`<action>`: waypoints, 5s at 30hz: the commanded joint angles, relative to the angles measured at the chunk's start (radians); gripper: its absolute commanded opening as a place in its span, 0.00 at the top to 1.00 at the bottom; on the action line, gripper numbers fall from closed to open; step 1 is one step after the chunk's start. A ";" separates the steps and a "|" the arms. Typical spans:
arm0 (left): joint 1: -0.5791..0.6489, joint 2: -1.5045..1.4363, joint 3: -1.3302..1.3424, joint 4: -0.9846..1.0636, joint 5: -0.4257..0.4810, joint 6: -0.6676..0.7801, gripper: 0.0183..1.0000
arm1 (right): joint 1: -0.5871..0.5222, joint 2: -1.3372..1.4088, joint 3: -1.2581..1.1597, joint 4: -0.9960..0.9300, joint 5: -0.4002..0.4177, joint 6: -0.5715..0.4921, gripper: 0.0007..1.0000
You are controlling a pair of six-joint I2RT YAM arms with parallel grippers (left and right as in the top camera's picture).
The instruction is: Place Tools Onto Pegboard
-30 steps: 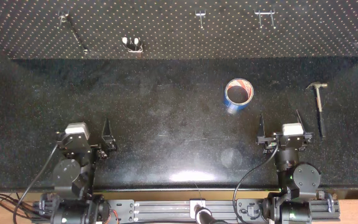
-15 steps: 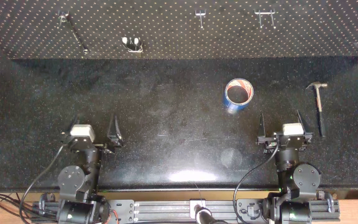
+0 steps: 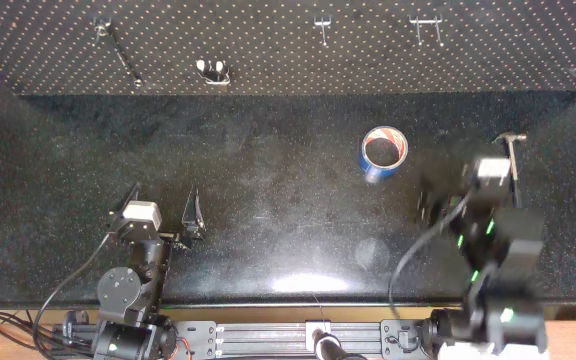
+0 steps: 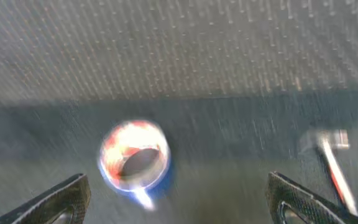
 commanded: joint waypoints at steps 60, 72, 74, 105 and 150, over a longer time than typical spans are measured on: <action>-0.007 -0.009 -0.004 -0.005 0.007 0.009 0.00 | 0.624 0.690 0.568 0.301 0.205 0.632 0.93; -0.007 -0.009 -0.004 -0.005 0.007 0.009 0.00 | 0.570 0.993 0.763 0.457 0.265 0.833 0.93; -0.007 -0.009 -0.004 -0.005 0.007 0.009 0.00 | 0.570 1.004 0.763 0.482 0.266 0.833 0.93; -0.007 -0.009 -0.004 -0.005 0.007 0.009 0.00 | 0.570 1.088 0.763 0.594 0.219 0.792 0.68; -0.007 -0.009 -0.004 -0.005 0.007 0.009 0.00 | -0.557 0.833 0.485 -0.594 0.164 -0.340 0.05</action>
